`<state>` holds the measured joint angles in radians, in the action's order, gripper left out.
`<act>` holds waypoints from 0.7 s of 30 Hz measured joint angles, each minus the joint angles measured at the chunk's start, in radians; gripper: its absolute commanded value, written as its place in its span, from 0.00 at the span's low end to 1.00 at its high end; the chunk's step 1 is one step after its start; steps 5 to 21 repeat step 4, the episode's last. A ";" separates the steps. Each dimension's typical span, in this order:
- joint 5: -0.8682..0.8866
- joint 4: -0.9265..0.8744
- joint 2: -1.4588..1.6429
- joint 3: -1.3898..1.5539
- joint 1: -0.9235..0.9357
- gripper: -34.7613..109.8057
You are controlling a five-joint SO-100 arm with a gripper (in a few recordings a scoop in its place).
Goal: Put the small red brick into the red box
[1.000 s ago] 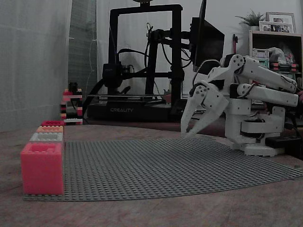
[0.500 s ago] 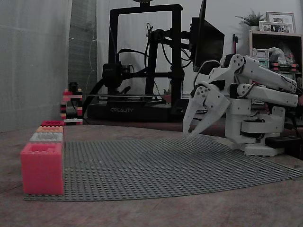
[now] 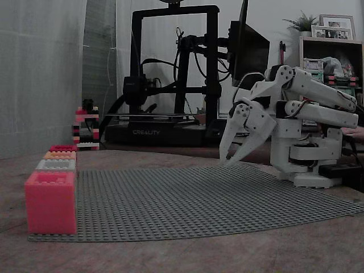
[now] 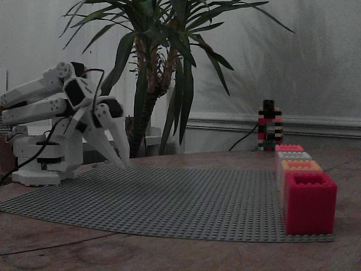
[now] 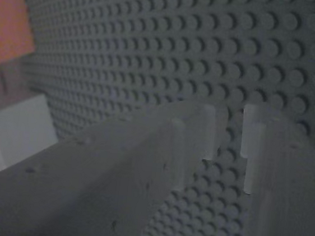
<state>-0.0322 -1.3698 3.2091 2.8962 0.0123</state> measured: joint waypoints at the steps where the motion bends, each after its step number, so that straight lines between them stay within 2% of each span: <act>1: 0.000 0.000 0.000 0.000 0.000 0.24; 21: 0.000 0.000 0.000 0.000 0.000 0.24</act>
